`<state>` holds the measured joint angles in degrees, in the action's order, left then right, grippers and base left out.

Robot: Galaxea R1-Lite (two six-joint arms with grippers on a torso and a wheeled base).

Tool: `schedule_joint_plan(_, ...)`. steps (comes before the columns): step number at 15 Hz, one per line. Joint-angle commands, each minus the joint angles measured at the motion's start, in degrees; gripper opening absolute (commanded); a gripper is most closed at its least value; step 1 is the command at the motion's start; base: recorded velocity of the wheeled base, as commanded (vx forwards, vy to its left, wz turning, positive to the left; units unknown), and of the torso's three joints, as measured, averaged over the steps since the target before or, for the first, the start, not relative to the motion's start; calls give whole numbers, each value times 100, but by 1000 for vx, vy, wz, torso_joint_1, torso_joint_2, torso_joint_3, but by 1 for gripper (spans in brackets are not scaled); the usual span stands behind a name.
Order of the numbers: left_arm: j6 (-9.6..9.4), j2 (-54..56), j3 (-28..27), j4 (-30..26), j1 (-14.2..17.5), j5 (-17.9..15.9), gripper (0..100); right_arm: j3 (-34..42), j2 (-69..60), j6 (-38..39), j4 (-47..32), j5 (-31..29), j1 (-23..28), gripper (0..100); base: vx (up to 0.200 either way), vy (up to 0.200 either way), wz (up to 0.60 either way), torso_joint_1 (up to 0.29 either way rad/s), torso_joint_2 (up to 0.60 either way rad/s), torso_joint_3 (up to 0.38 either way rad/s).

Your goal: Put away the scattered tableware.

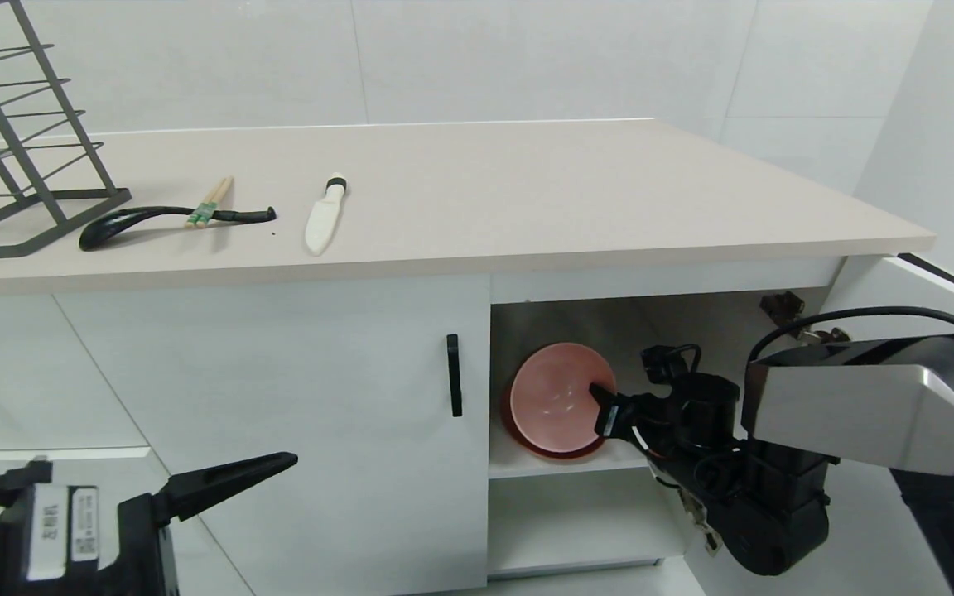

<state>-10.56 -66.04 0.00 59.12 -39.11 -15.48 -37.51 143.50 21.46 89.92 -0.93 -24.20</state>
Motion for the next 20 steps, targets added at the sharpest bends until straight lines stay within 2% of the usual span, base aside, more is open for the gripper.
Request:
schedule_joint_plan(1,388,1234,-132,-279,8,-7,100,-81,161,-10,8,-4,-6,0,0,0,0,0,0,0)
schedule_joint_plan(2,440,1251,-149,-279,8,-16,100,-90,170,-45,8,-13,-6,0,0,0,0,0,0,0)
schedule_joint_plan(14,414,1251,-114,-279,8,-16,100,-204,442,-106,8,-136,126,0,0,0,0,0,0,0)
schedule_joint_plan(15,414,1251,-114,-279,8,-16,100,-204,442,-106,8,-127,126,100,0,0,0,0,0,0)
schedule_joint_plan(17,414,1251,-105,-279,8,-16,100,-213,469,-115,8,-136,117,100,0,0,0,0,0,0)
schedule_joint_plan(20,414,1251,-88,-279,8,-16,100,-222,583,-915,8,-145,161,100,0,0,0,0,0,0)
